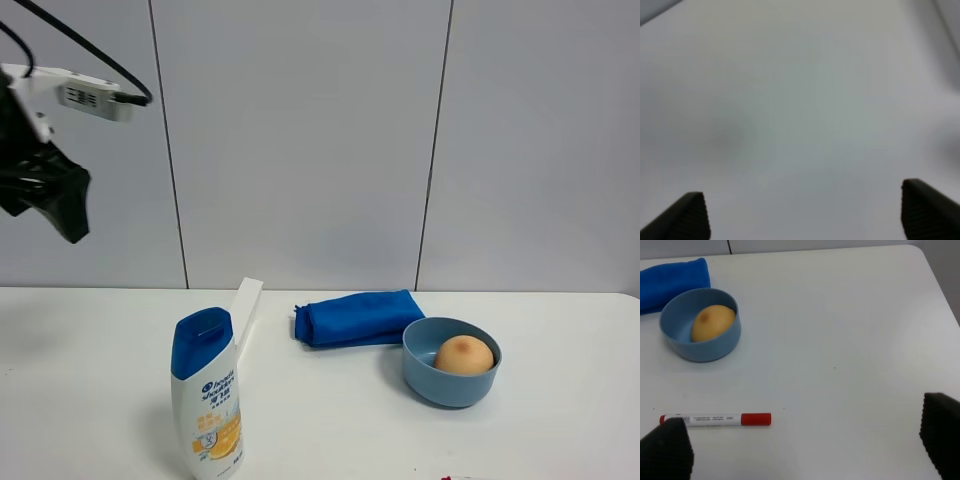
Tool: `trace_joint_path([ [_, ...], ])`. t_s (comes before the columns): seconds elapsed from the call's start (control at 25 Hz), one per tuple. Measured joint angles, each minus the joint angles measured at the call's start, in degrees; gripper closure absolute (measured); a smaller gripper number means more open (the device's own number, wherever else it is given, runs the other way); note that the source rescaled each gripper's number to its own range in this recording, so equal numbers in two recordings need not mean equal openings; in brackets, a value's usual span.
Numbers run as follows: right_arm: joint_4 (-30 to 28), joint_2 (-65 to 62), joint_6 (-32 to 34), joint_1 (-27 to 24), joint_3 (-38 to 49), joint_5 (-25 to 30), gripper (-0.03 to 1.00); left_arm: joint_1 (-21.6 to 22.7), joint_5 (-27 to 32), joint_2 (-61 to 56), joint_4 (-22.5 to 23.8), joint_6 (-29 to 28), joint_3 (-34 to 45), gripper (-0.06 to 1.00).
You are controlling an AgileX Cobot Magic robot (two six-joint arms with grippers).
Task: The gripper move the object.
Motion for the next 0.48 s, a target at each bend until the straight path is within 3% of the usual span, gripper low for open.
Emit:
trace_joint_path([
  [0.48, 0.00, 0.00, 0.00, 0.00, 0.00, 0.00, -0.03, 15.72, -1.35, -34.41, 0.19, -1.20, 23.07, 0.05],
])
